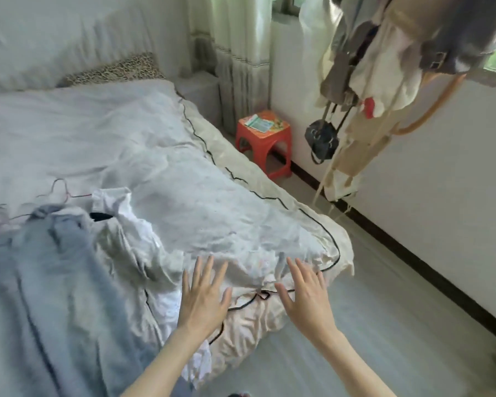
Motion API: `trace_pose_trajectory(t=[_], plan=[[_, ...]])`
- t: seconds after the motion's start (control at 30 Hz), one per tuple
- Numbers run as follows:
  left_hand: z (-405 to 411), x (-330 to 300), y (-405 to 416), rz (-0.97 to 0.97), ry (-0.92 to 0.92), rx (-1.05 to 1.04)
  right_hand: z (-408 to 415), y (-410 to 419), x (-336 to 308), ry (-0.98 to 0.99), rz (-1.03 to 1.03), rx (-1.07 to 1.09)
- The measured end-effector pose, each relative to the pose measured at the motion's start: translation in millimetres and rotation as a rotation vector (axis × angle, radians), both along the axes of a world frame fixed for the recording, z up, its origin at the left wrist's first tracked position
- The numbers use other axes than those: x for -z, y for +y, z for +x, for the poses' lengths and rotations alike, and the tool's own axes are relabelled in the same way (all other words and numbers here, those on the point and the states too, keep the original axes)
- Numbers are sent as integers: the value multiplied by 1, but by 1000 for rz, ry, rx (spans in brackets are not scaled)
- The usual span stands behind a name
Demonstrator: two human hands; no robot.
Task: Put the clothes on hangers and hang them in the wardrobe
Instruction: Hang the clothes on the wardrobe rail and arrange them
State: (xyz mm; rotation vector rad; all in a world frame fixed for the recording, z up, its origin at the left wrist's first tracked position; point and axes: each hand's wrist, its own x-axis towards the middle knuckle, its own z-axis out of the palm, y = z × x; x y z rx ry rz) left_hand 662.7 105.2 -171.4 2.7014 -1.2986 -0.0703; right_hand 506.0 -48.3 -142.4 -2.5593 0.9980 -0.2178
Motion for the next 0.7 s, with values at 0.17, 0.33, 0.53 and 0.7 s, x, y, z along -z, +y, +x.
trace_pose_trajectory(t=[0.17,0.33,0.53,0.7], plan=[[40,2,50,9,40,-262,84,12,15,61,57,-236],[67,16,90,105,125,-539,160,21,28,113,96,-468],[96,7,116,85,213,-794,242,40,34,119,132,-706],[128,9,146,131,322,-895,304,68,38,154,157,-865]])
